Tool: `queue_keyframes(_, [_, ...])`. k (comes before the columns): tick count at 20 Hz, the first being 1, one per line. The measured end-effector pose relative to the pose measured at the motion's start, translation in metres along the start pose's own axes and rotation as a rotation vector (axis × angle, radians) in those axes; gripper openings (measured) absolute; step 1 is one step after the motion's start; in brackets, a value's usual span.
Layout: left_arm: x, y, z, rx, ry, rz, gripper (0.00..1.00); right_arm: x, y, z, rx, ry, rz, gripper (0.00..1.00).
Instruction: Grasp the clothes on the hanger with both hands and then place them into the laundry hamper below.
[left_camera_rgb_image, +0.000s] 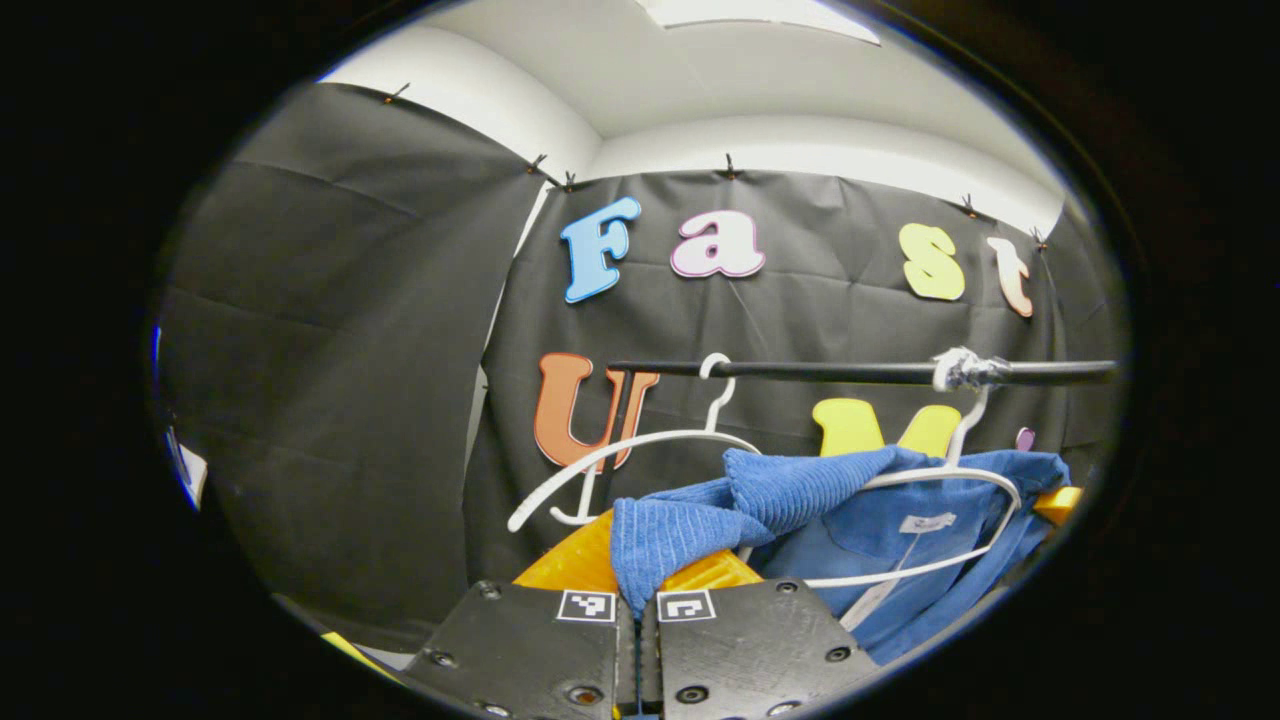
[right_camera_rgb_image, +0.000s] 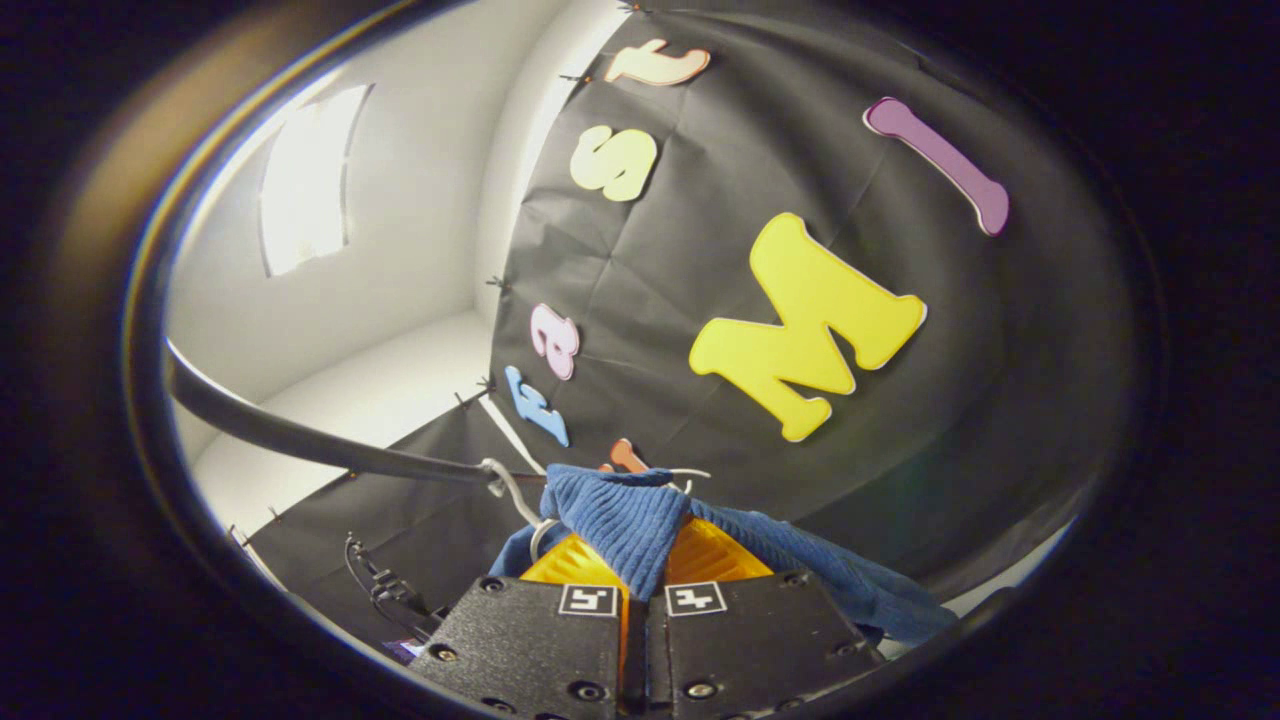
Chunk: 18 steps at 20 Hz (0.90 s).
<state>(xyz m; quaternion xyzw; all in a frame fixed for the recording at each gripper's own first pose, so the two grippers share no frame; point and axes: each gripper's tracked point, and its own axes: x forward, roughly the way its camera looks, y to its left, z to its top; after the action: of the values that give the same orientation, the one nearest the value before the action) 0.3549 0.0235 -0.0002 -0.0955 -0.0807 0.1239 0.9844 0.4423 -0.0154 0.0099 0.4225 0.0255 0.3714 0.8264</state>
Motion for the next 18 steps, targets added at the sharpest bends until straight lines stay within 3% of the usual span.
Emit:
queue_keyframes(1, [0.003, 0.002, 0.000, 0.006, 0.002, 0.003, 0.00, -0.001, -0.003, 0.004, -0.010, -0.021, -0.018, 0.04])
queue_keyframes(4, [0.013, 0.006, 0.001, 0.019, 0.007, -0.001, 0.05, 0.002, -0.012, 0.019, -0.083, -0.090, -0.079, 0.05])
queue_keyframes(7, [0.019, 0.010, 0.000, 0.056, 0.018, -0.005, 0.02, 0.005, -0.027, 0.034, -0.196, -0.145, -0.193, 0.05])
queue_keyframes(9, [0.021, 0.008, -0.013, 0.060, 0.049, -0.015, 0.00, 0.006, -0.040, 0.030, -0.232, -0.126, -0.255, 0.05])
queue_keyframes(18, [0.030, 0.016, -0.030, 0.070, 0.099, -0.051, 0.05, 0.007, -0.080, 0.016, -0.273, -0.046, -0.367, 0.05])
